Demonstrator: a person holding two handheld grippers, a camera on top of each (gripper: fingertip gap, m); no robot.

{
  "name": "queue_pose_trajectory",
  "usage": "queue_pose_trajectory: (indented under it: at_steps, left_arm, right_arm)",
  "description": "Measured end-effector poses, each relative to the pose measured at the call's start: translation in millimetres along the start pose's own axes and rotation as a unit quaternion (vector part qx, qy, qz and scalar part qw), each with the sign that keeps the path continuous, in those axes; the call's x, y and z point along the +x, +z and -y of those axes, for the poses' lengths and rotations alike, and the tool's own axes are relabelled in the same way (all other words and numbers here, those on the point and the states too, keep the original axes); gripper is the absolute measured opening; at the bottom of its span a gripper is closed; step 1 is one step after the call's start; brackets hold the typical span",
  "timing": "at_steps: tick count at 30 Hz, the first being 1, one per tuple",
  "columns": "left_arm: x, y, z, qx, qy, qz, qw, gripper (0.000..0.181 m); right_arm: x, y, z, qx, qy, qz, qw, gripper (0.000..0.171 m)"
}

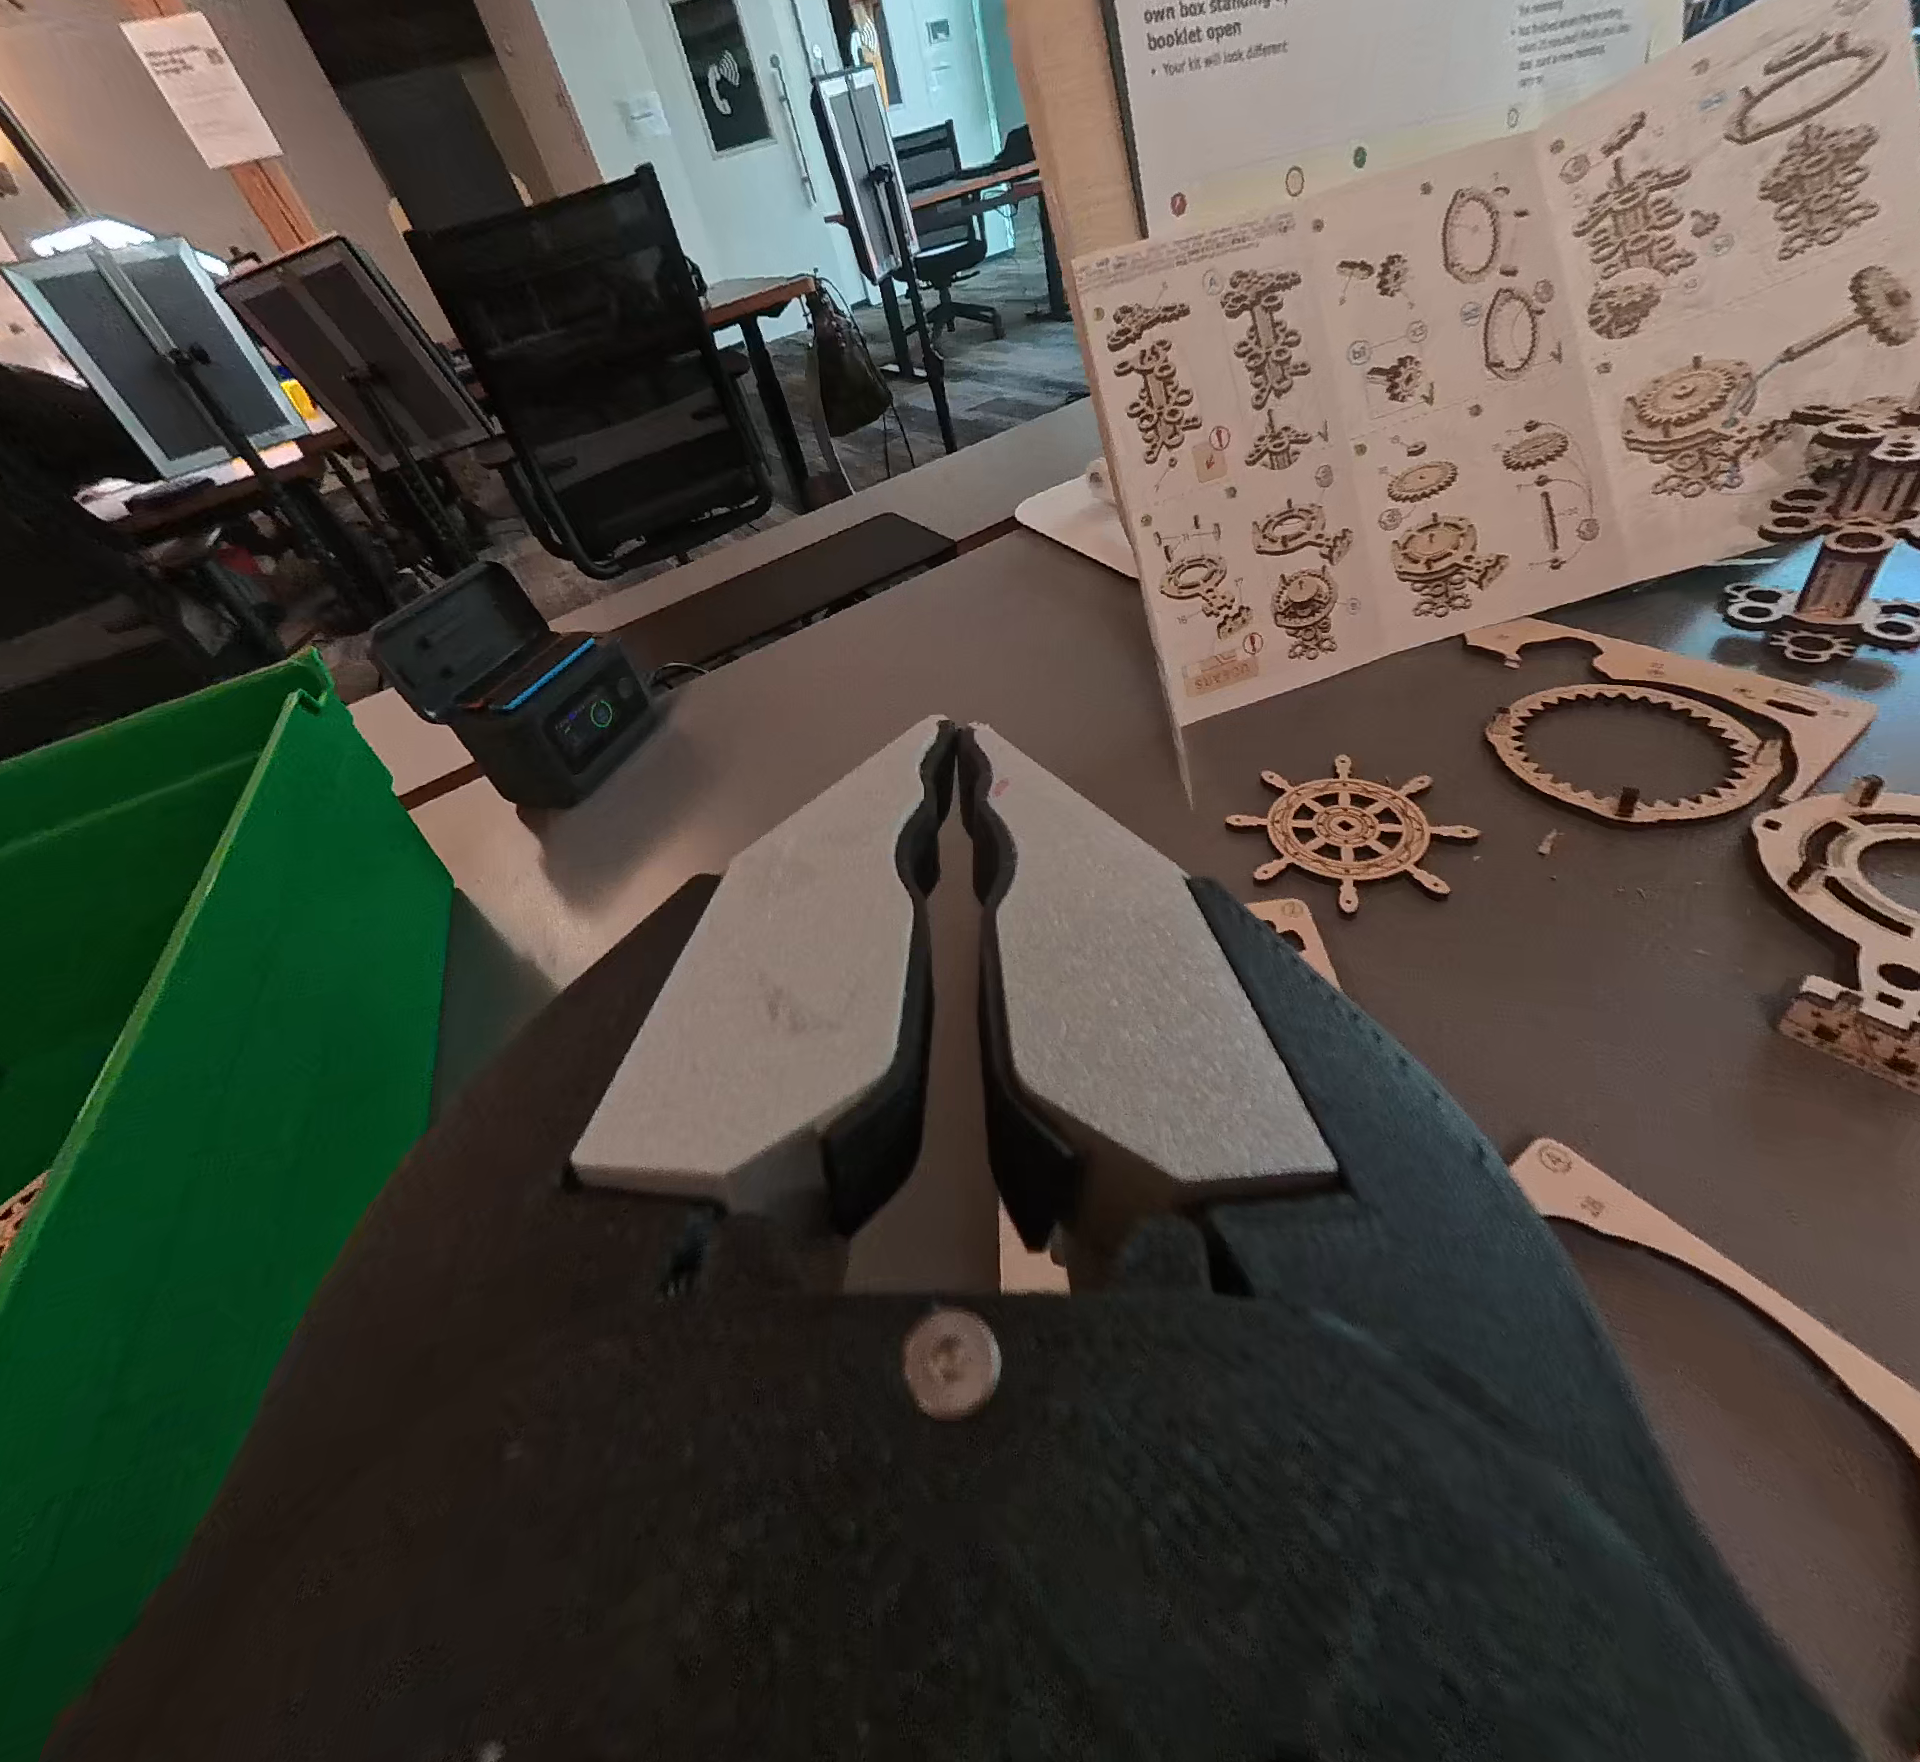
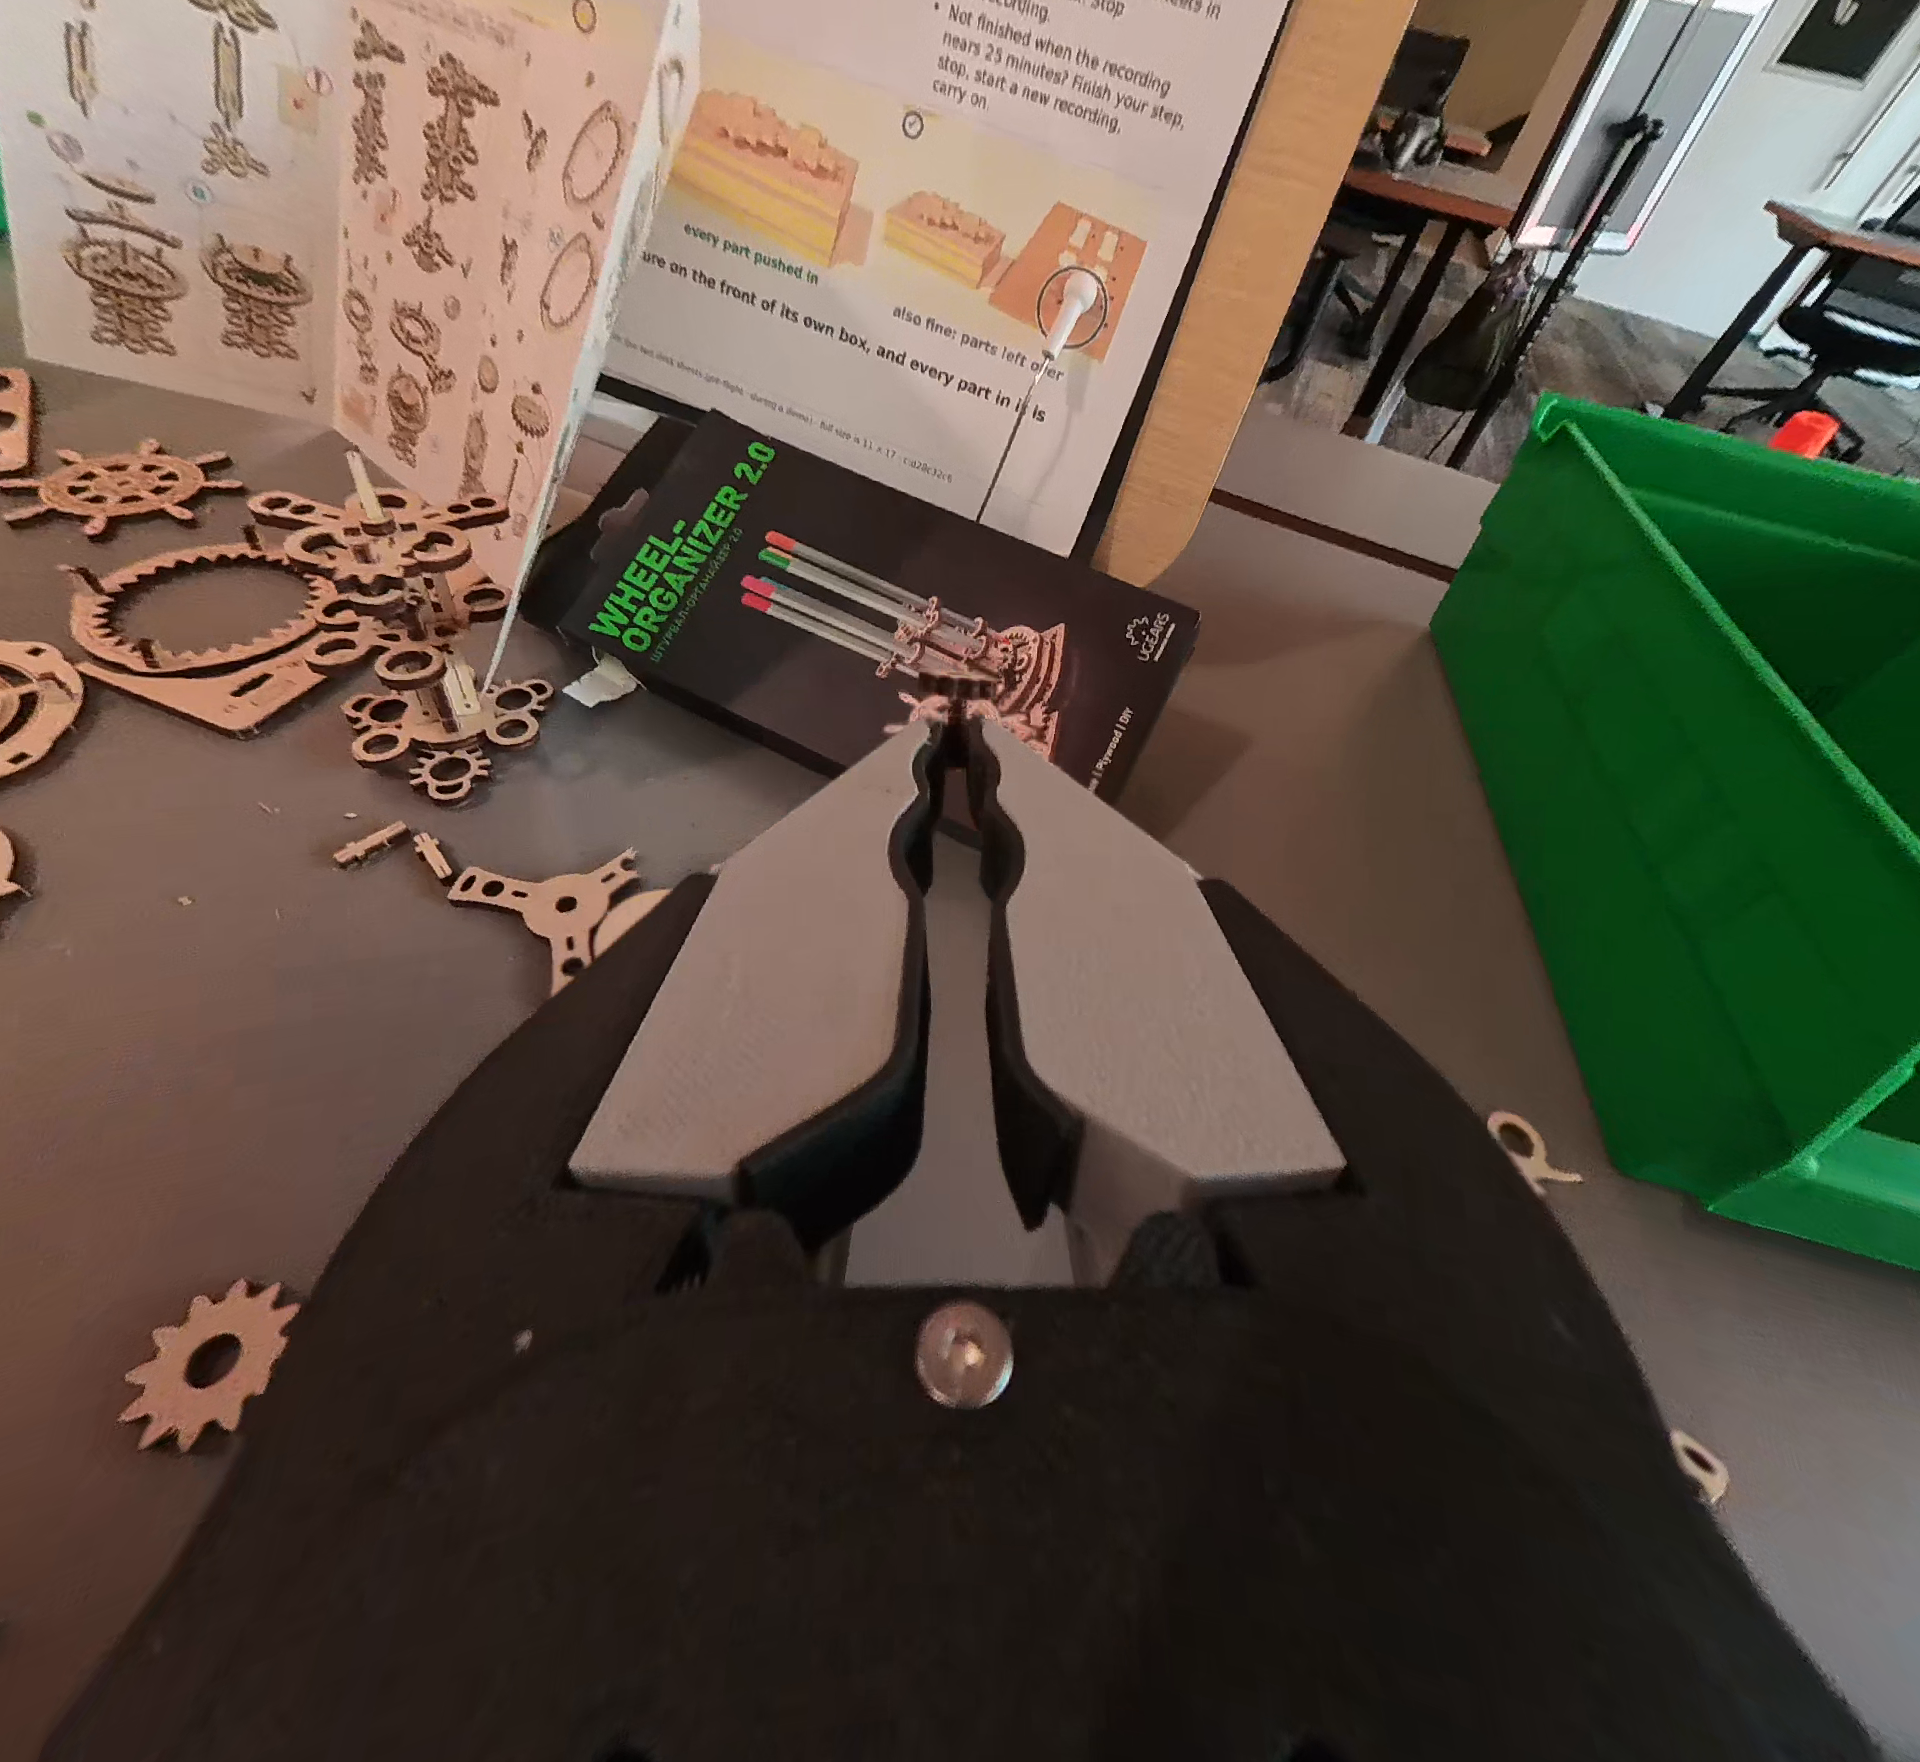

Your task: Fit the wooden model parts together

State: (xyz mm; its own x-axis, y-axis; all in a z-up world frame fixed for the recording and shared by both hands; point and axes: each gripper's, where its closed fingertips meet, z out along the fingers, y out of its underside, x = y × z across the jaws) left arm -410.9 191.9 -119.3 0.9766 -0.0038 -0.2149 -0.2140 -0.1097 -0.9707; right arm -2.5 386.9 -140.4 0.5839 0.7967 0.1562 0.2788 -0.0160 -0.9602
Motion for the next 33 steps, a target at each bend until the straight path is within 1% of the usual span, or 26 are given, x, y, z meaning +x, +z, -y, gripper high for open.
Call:
queue_pose_trajectory:
  at_steps: [6, 12, 21, 24, 27, 28, 29, 30, 31, 32, 33]
  left_arm:
    - [2.5, -0.5, 1.6, 0.0, 0.002, -0.002, 1.0, 0.0]
    - [-3.3, 5.4, -13.2, -0.028, -0.015, 0.005, 0.999, 0.0]
    - [-3.5, 8.3, -18.4, -0.036, -0.008, 0.009, 0.999, 0.0]
    - [-4.4, 7.8, -17.3, -0.032, -0.01, 0.011, 0.999, 0.0]
    - [-4.4, 8.4, -17.6, -0.032, -0.013, 0.007, 0.999, 0.0]
    - [-4.1, 8.2, -17.4, -0.032, -0.011, 0.007, 0.999, 0.0]
    - [-3.4, 8.0, -17.0, -0.031, -0.008, 0.007, 0.999, 0.0]
    - [-2.4, 8.1, -17.0, -0.032, -0.003, 0.007, 0.999, 0.0]
    - [-0.9, 8.3, -17.4, -0.034, 0.002, 0.006, 0.999, 0.0]
    - [0.0, 8.3, -17.6, -0.035, 0.006, 0.007, 0.999, 0.0]
    - [0.4, 8.2, -17.5, -0.035, 0.01, 0.008, 0.999, 0.0]
  right_arm:
    - [-3.7, -1.9, 1.3, 0.004, -0.001, 0.011, 1.0, 0.0]
    - [-10.2, -2.0, 0.8, 0.0, -0.009, 0.026, 1.0, 0.0]
    - [-27.7, -3.1, -5.2, -0.01, -0.022, 0.058, 0.998, 0.0]
    - [-36.7, -6.3, 1.8, 0.009, -0.019, 0.086, 0.996, 0.0]
    - [-55.2, -13.0, 14.3, 0.044, 0.007, 0.15, 0.988, 0.0]
    - [-63.8, -18.9, 23.6, 0.07, 0.029, 0.185, 0.98, 0.0]
    - [-72.4, -26.4, 34.6, 0.101, 0.063, 0.234, 0.965, 0.0]
    - [-81.5, -36.7, 45.8, 0.129, 0.107, 0.296, 0.94, 0.0]
    - [-88.0, -47.7, 56.3, 0.15, 0.16, 0.359, 0.907, 0.0]
    - [-89.3, -56.6, 65.3, 0.163, 0.212, 0.408, 0.873, 0.0]
    - [-86.2, -61.1, 70.8, 0.172, 0.256, 0.438, 0.844, 0.0]
